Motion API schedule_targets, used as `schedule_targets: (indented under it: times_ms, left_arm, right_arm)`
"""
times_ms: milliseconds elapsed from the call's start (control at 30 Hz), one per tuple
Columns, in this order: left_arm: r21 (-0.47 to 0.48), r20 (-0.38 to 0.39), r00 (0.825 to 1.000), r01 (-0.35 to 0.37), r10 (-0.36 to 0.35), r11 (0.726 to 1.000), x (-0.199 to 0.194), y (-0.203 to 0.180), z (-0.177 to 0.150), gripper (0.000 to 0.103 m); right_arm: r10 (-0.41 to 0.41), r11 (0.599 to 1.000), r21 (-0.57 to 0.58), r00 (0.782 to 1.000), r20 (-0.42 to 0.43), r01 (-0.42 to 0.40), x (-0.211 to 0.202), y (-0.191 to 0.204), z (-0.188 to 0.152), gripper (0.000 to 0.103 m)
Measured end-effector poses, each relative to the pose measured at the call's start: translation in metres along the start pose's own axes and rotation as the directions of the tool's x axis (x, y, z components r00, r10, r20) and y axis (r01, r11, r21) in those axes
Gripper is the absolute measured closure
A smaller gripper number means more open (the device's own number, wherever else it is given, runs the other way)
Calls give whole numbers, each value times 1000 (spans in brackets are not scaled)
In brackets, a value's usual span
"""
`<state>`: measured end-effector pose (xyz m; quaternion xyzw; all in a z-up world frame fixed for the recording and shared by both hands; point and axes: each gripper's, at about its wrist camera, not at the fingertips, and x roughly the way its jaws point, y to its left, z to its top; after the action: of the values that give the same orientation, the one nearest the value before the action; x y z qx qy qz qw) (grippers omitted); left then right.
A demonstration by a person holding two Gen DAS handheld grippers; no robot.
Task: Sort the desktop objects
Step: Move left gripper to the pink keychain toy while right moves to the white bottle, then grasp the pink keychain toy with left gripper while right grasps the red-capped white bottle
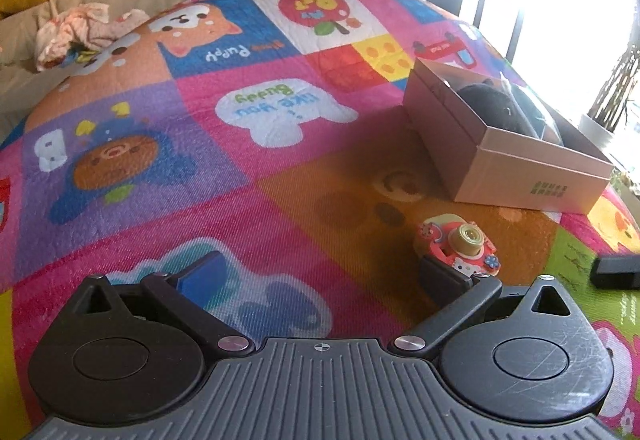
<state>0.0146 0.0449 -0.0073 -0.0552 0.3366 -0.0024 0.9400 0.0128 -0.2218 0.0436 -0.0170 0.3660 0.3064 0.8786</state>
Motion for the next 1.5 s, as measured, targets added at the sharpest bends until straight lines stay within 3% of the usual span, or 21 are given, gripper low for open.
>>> schedule_targets:
  times_ms: [100,233,333,400,467,533,600,667,767,800,933,1000,1167,1233,1300,1333,1400,1500]
  left_arm:
    - [0,0,1000,0,0,1000,0,0,0,0]
    - [-15,10,1000,21,-21,1000,-2,3,1,0]
    - [35,11,991,135,-136,990,-7,-3,5,0]
    - [100,-5,979,204,-205,974,-8,-17,11,0]
    - [173,-42,966,257,-254,951,-5,-36,15,0]
    - [183,-99,954,298,-284,937,3,-51,16,0]
    - [142,-153,929,357,-336,923,10,-60,14,0]
    - [119,-160,913,395,-375,911,8,-67,13,0]
    - [88,-166,869,484,-467,870,-2,-70,11,0]
    - [108,-153,873,481,-463,870,-7,-70,11,0]
    - [277,-95,952,305,-290,911,-7,-81,12,0]
    - [328,-84,975,221,-205,918,3,-87,12,0]
    - [363,-46,995,100,-89,927,18,-90,17,0]
    - [346,-3,1000,-19,21,938,20,-86,18,0]
    - [314,29,996,-90,85,945,19,-77,19,0]
    - [293,28,997,-77,72,953,20,-71,22,0]
    - [255,-21,999,43,-39,966,19,-58,24,0]
    - [225,-79,983,180,-166,958,23,-50,23,0]
  right_arm:
    - [-84,996,-15,994,63,85,-9,-9,5,85]
    - [-121,993,15,990,77,120,-12,-25,5,85]
    - [-169,984,69,983,72,164,-13,-38,-3,77]
    - [-204,975,104,977,65,197,-15,-46,-12,53]
    - [-232,966,130,971,62,222,-18,-51,-22,43]
    - [-251,960,144,967,53,241,-19,-54,-29,41]
    - [-267,954,158,962,52,256,-20,-57,-34,34]
    - [-289,944,180,956,53,276,-19,-62,-39,31]
    - [-301,934,224,952,64,280,-18,-69,-46,24]
    - [-294,935,228,953,73,271,-18,-69,-47,20]
    - [-308,937,198,947,85,287,-13,-60,-48,13]
    - [-291,940,211,953,88,268,-14,-63,-48,10]
    - [-287,937,232,954,88,260,-15,-65,-48,5]
    - [-283,938,233,955,85,257,-15,-65,-48,4]
    - [-282,938,234,956,86,255,-14,-65,-48,3]
    - [-281,938,235,956,86,255,-15,-65,-48,3]
    - [-281,938,236,956,87,254,-15,-65,-48,3]
    - [-279,937,241,956,89,251,-15,-65,-48,3]
